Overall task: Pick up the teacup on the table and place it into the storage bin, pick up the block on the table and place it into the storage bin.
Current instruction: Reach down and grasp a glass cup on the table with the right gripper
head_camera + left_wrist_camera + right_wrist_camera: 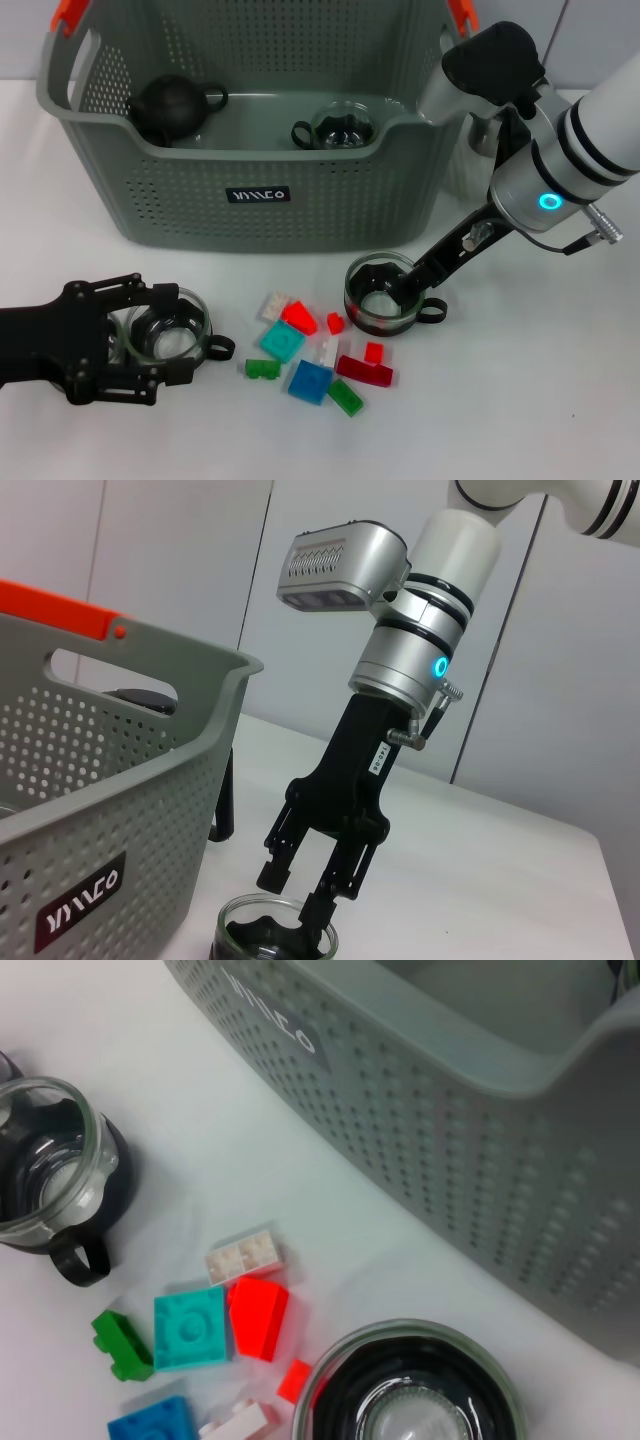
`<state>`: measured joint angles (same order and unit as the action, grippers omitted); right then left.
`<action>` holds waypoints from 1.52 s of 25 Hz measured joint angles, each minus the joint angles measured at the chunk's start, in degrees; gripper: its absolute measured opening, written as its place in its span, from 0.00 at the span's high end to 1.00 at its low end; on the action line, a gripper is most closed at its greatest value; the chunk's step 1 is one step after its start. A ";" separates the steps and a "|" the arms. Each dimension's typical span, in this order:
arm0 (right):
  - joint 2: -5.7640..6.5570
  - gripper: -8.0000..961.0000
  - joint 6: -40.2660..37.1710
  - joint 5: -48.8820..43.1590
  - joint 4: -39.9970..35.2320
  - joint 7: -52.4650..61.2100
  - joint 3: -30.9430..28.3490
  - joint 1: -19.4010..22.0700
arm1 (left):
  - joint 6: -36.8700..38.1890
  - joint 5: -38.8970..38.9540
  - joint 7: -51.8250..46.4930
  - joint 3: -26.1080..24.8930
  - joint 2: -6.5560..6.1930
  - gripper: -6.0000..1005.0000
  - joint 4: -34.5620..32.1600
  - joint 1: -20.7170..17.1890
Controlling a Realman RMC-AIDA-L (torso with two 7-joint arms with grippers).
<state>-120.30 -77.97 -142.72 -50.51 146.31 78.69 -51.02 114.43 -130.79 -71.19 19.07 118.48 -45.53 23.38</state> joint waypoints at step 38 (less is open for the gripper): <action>-0.36 0.24 8.97 1.53 7.45 -2.66 3.25 -1.92 | -0.16 0.00 0.00 -0.27 0.00 0.07 0.26 0.00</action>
<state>-120.67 -69.00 -141.19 -43.06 143.65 81.95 -52.94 114.27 -130.78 -71.19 18.80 118.48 -45.26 23.38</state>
